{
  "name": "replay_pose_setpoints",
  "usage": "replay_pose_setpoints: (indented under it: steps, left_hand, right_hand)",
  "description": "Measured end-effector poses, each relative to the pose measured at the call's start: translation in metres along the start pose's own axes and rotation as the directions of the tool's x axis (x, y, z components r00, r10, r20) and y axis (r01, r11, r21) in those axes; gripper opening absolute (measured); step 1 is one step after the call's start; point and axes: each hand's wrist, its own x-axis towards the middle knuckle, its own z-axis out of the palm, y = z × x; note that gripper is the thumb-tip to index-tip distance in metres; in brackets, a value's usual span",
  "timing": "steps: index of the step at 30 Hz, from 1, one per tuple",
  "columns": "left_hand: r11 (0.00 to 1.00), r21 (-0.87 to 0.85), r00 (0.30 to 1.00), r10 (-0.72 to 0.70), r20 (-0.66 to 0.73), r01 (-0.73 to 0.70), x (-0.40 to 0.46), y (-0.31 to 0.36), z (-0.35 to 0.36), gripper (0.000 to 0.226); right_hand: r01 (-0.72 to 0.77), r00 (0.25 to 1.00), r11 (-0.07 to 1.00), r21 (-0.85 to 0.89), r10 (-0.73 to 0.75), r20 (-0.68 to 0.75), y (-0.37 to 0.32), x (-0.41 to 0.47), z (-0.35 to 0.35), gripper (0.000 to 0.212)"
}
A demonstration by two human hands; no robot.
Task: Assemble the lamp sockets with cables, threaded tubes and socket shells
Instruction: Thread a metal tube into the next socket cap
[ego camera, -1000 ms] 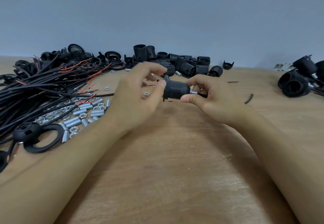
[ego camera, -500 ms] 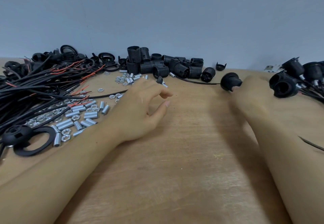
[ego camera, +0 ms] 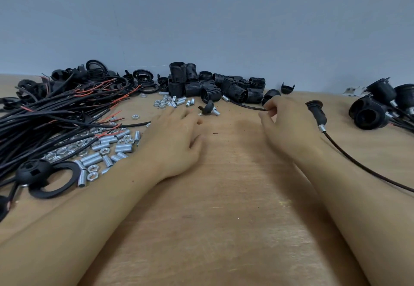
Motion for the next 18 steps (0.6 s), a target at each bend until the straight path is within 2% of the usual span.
replay_pose_setpoints:
  steps: [3, 5, 8, 10, 14, 18]
  left_hand:
    - [0.968, 0.183, 0.978, -0.193, 0.085, 0.175, 0.001, -0.005, 0.001, 0.050]
    - [0.941, 0.234, 0.951, -0.279, 0.130, 0.244, 0.002, -0.008, 0.000, 0.049]
    - [0.944, 0.220, 0.957, -0.272, 0.102, 0.245, 0.006, -0.014, -0.003, 0.036]
    - [0.944, 0.189, 0.955, -0.288, 0.071, 0.271, 0.008, -0.017, -0.006, 0.038]
    - [0.914, 0.277, 0.944, -0.323, 0.059, 0.296, 0.010, -0.029, -0.008, 0.029]
    - [0.943, 0.199, 0.961, -0.277, 0.019, 0.268, 0.012, -0.033, -0.009, 0.022]
  right_hand:
    - [0.058, 0.998, 0.998, 0.026, -0.058, 0.006, -0.001, -0.001, 0.006, 0.020]
    - [0.109, 0.994, 0.993, 0.044, -0.110, 0.013, -0.002, -0.001, 0.010, 0.020]
    - [0.154, 0.987, 0.985, 0.083, -0.158, 0.040, -0.004, -0.002, 0.011, 0.019]
    - [0.188, 0.979, 0.978, 0.090, -0.194, 0.063, -0.005, -0.003, 0.012, 0.019]
    - [0.219, 0.971, 0.968, 0.121, -0.228, 0.074, -0.008, -0.004, 0.012, 0.019]
    - [0.225, 0.967, 0.965, 0.135, -0.238, 0.089, -0.010, -0.005, 0.010, 0.018]
